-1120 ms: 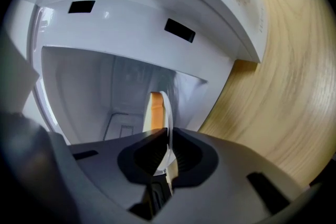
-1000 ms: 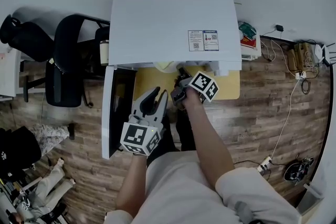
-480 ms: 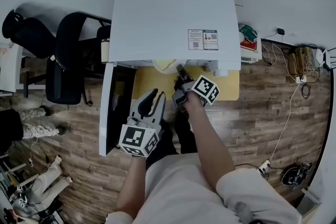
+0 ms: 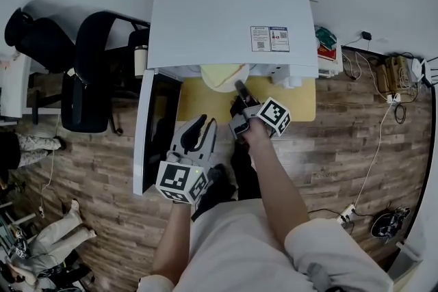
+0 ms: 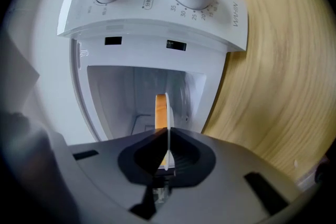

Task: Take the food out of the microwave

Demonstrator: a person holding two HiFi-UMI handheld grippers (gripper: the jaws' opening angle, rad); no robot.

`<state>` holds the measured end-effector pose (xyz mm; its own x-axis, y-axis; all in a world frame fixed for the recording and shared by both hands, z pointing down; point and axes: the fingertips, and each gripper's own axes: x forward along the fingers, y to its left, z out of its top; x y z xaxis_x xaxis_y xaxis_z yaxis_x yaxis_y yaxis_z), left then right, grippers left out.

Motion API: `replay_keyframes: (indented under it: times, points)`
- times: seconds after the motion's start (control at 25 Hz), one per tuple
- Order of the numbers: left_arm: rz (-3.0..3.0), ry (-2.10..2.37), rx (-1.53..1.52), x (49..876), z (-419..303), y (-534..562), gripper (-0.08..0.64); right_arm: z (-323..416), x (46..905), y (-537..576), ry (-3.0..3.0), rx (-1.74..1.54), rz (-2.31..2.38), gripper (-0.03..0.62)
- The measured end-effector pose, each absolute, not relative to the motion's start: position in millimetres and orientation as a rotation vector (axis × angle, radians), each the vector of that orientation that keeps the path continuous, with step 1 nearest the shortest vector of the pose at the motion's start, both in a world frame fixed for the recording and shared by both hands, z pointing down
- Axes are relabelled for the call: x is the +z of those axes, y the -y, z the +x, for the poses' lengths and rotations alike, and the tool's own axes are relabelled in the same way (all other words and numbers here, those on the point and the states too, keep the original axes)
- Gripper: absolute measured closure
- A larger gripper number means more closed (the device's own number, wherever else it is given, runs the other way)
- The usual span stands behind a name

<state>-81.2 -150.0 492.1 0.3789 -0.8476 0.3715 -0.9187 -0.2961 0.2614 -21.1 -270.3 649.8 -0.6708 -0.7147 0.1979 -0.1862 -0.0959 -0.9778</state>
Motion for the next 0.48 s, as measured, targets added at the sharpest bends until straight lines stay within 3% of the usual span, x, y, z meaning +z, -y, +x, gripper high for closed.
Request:
replay_keyframes:
  times: [0.48]
  points:
    - [2.314, 1.457, 0.197, 468.0, -90.2, 92.4, 0.483, -3.2, 618.3, 209.1, -1.757, -1.748, -1.047, 0.581]
